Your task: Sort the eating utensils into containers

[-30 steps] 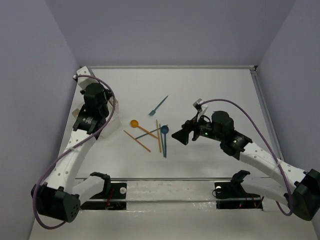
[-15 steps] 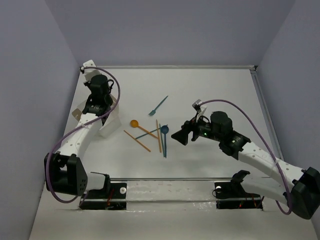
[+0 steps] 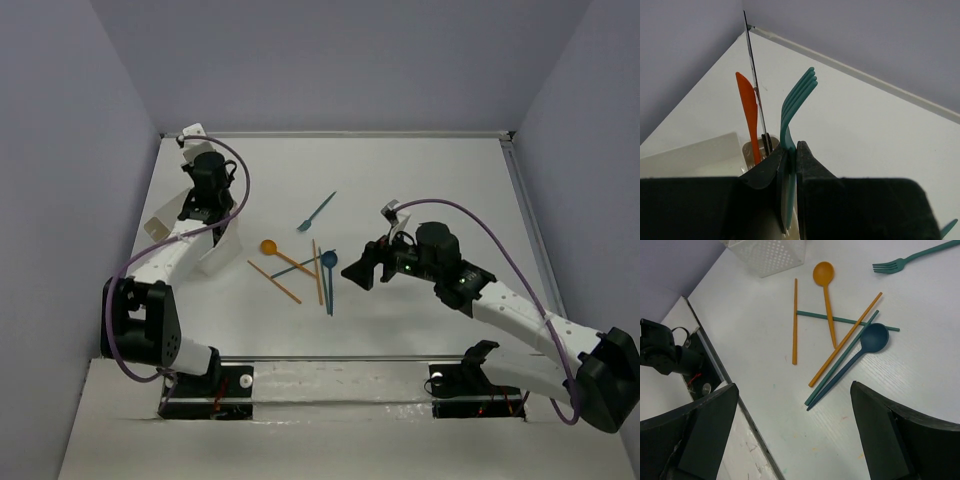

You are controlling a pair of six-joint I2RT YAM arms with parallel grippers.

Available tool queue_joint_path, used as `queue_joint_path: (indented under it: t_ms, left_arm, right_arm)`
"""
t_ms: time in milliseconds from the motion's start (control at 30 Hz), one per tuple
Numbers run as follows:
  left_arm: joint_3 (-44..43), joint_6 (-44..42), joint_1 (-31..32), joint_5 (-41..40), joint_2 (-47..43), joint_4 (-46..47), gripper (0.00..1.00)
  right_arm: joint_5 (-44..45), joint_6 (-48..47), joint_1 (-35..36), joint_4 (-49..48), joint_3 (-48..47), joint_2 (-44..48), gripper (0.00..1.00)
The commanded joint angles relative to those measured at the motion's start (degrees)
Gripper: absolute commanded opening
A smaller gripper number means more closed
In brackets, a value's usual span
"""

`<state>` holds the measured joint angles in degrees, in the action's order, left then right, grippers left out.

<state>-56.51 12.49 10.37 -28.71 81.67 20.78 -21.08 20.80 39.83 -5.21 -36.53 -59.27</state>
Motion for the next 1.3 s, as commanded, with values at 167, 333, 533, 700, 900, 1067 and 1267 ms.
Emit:
queue_joint_path:
  t_ms: [167, 333, 533, 700, 900, 1067, 1267]
  left_arm:
    - [2.6, -0.7, -0.3, -0.1, 0.2, 5.5, 0.14]
    - [2.8, -0.5, -0.3, 0.7, -0.7, 5.4, 0.56]
    - [-0.3, 0.6, -0.3, 3.5, -4.8, 1.9, 0.87]
    - [-3.1, 2.9, 0.3, 10.2, -13.3, -2.2, 0.94]
    - [-0.8, 6.8, 2.8, 19.5, -26.4, -7.6, 0.95]
    - [6.3, 8.8, 3.3, 28.4, -39.3, -12.4, 0.98]
    - [10.7, 5.5, 3.3, 38.2, -49.4, -18.2, 0.99]
  right_arm:
    - [3.0, -0.4, 0.4, -2.3, -1.3, -0.8, 1.0]
    - [4.0, 0.3, 0.4, -1.8, -2.1, -1.6, 1.0]
    - [7.3, 2.3, 0.4, 0.7, -4.9, -4.3, 1.0]
    - [13.0, 4.8, 0.4, 0.9, -9.5, -11.2, 0.97]
    - [19.5, 6.7, 0.4, 1.2, -17.1, -22.1, 0.91]
    - [26.8, 6.4, 0.4, 3.4, -26.1, -33.0, 0.85]
    - [21.7, -4.7, 0.4, 6.8, -33.1, -39.8, 0.84]
